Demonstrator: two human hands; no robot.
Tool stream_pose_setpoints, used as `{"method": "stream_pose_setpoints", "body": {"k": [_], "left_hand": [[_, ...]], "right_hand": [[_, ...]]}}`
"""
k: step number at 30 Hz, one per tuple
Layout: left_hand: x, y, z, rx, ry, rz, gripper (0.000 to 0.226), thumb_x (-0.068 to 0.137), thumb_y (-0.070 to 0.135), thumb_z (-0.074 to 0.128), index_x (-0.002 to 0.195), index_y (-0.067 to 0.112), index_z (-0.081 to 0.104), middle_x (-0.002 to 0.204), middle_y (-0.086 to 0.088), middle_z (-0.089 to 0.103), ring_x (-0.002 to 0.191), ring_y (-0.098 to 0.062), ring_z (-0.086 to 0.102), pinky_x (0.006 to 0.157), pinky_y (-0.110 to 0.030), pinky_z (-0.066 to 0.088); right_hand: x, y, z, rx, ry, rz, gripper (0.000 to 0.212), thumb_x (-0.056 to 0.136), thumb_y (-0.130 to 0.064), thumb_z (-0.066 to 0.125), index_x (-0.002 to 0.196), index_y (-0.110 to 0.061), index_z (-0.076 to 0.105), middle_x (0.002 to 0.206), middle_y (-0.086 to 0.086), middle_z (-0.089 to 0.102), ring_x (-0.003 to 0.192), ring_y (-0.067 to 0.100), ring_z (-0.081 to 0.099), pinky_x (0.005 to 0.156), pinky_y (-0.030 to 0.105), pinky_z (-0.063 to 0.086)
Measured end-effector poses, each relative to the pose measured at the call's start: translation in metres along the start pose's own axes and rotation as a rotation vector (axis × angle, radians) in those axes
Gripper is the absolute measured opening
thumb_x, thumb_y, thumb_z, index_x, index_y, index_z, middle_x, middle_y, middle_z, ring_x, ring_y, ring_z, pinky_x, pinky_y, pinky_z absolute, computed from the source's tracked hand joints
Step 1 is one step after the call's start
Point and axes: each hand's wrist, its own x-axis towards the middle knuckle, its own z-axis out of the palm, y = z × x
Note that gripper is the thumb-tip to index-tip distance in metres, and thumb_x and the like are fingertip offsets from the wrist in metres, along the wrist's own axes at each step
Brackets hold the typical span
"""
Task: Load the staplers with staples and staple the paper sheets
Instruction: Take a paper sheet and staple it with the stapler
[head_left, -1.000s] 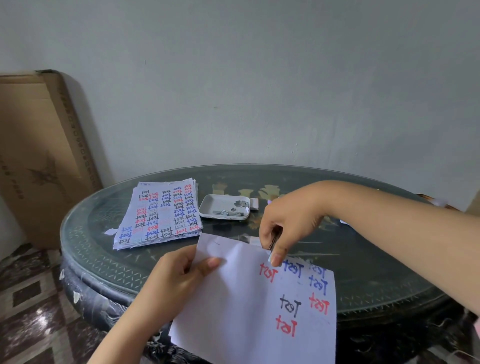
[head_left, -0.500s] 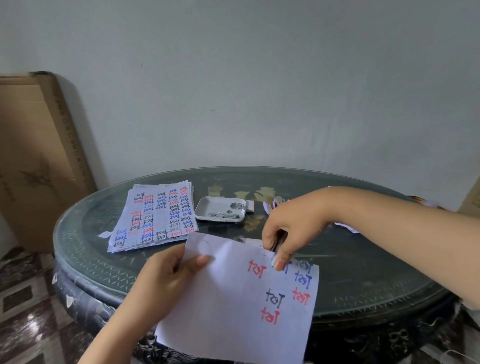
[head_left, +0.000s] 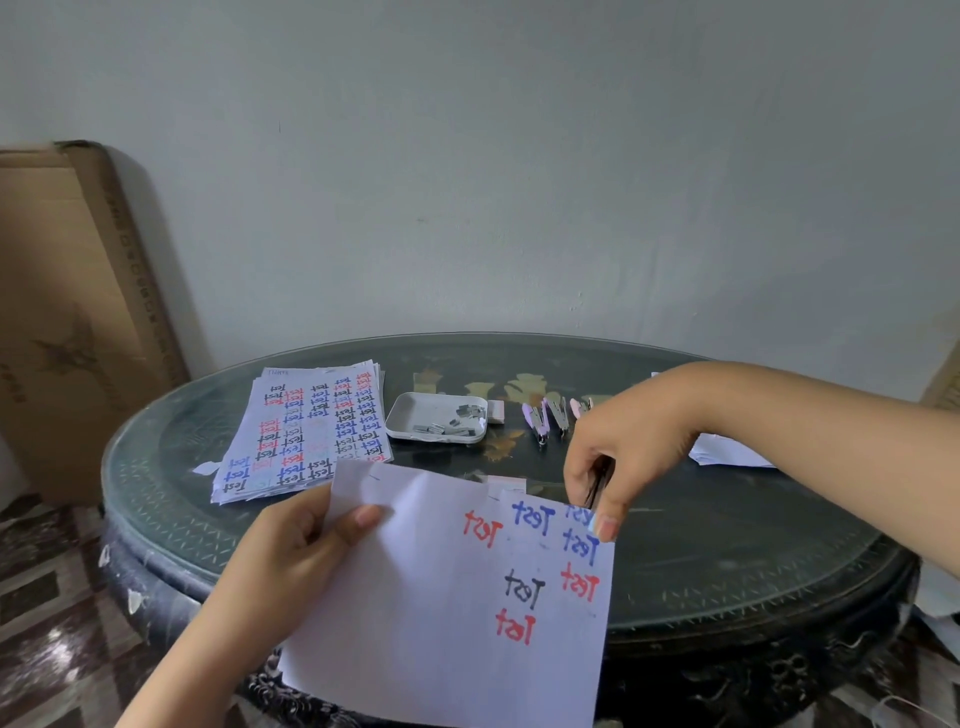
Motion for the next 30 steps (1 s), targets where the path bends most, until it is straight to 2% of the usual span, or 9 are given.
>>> {"method": "stream_pose_setpoints", "body": {"k": [3,5,7,13,16,19,22,26,30], "left_hand": [[0.000,-0.006,0.000,0.003,0.017,-0.008,0.022,0.076,0.036,0.064,0.057,0.025,0.061,0.047,0.006,0.045,0.045,-0.007,0.035,0.040,-0.020,0.025],[-0.001,-0.005,0.001,-0.001,0.013,-0.001,0.022,0.075,0.037,0.064,0.058,0.023,0.061,0.047,0.005,0.045,0.046,-0.008,0.036,0.041,-0.021,0.024],[-0.002,-0.004,0.003,-0.031,0.012,-0.010,0.021,0.076,0.033,0.065,0.055,0.029,0.064,0.045,0.006,0.048,0.042,-0.004,0.036,0.039,-0.017,0.026],[-0.004,-0.004,0.002,-0.043,-0.017,0.003,0.022,0.075,0.042,0.074,0.058,0.031,0.066,0.047,0.005,0.050,0.045,-0.004,0.038,0.042,-0.018,0.027],[-0.004,-0.003,0.004,-0.039,0.008,0.008,0.023,0.076,0.035,0.067,0.054,0.031,0.063,0.044,0.006,0.044,0.043,-0.003,0.032,0.039,-0.017,0.024],[-0.004,-0.007,0.003,-0.067,-0.014,0.005,0.028,0.076,0.054,0.070,0.065,0.028,0.069,0.053,0.002,0.057,0.050,-0.007,0.045,0.048,-0.021,0.033],[-0.003,-0.010,0.003,-0.106,-0.014,-0.023,0.023,0.073,0.049,0.071,0.075,0.026,0.071,0.067,-0.003,0.070,0.060,-0.012,0.057,0.057,-0.027,0.042],[-0.002,-0.015,0.004,-0.096,0.001,-0.023,0.031,0.074,0.055,0.071,0.082,0.025,0.072,0.076,-0.011,0.072,0.065,-0.018,0.061,0.065,-0.036,0.048],[-0.002,-0.014,0.008,-0.087,0.004,-0.039,0.015,0.074,0.038,0.065,0.076,0.025,0.071,0.072,-0.011,0.071,0.062,-0.016,0.059,0.061,-0.033,0.044]], "right_hand": [[0.001,-0.003,-0.001,-0.017,-0.003,-0.034,0.042,0.084,-0.041,0.069,0.098,-0.003,0.064,0.077,0.000,0.052,0.069,0.012,0.042,0.059,0.016,0.034],[0.001,-0.006,-0.002,-0.026,-0.008,-0.041,0.042,0.085,-0.041,0.068,0.095,-0.001,0.063,0.076,0.006,0.047,0.068,0.012,0.038,0.056,0.013,0.032],[0.000,-0.008,-0.002,-0.033,-0.008,-0.039,0.040,0.084,-0.041,0.069,0.098,-0.004,0.065,0.086,0.020,0.053,0.068,0.011,0.039,0.055,0.012,0.032],[-0.001,-0.010,-0.004,-0.119,-0.052,0.000,0.034,0.084,-0.042,0.069,0.107,-0.018,0.069,0.101,-0.004,0.071,0.078,0.003,0.055,0.066,0.013,0.038],[0.001,-0.009,-0.001,-0.154,-0.034,-0.011,0.032,0.084,-0.043,0.069,0.104,-0.018,0.068,0.100,-0.003,0.070,0.079,0.006,0.054,0.066,0.015,0.039],[0.001,-0.009,0.001,-0.161,-0.036,-0.023,0.031,0.084,-0.042,0.068,0.103,-0.017,0.068,0.100,-0.001,0.070,0.082,0.008,0.056,0.068,0.017,0.041],[-0.001,-0.010,0.001,-0.170,-0.020,-0.028,0.032,0.085,-0.042,0.067,0.103,-0.016,0.067,0.099,0.000,0.069,0.082,0.009,0.056,0.066,0.017,0.040],[0.000,-0.007,0.004,-0.184,0.057,-0.040,0.028,0.086,-0.039,0.067,0.099,-0.014,0.065,0.096,0.002,0.066,0.079,0.011,0.053,0.062,0.017,0.037],[0.000,-0.002,0.007,-0.202,0.080,-0.029,0.029,0.086,-0.038,0.067,0.099,-0.012,0.065,0.097,0.004,0.067,0.084,0.019,0.057,0.067,0.022,0.040]]}}
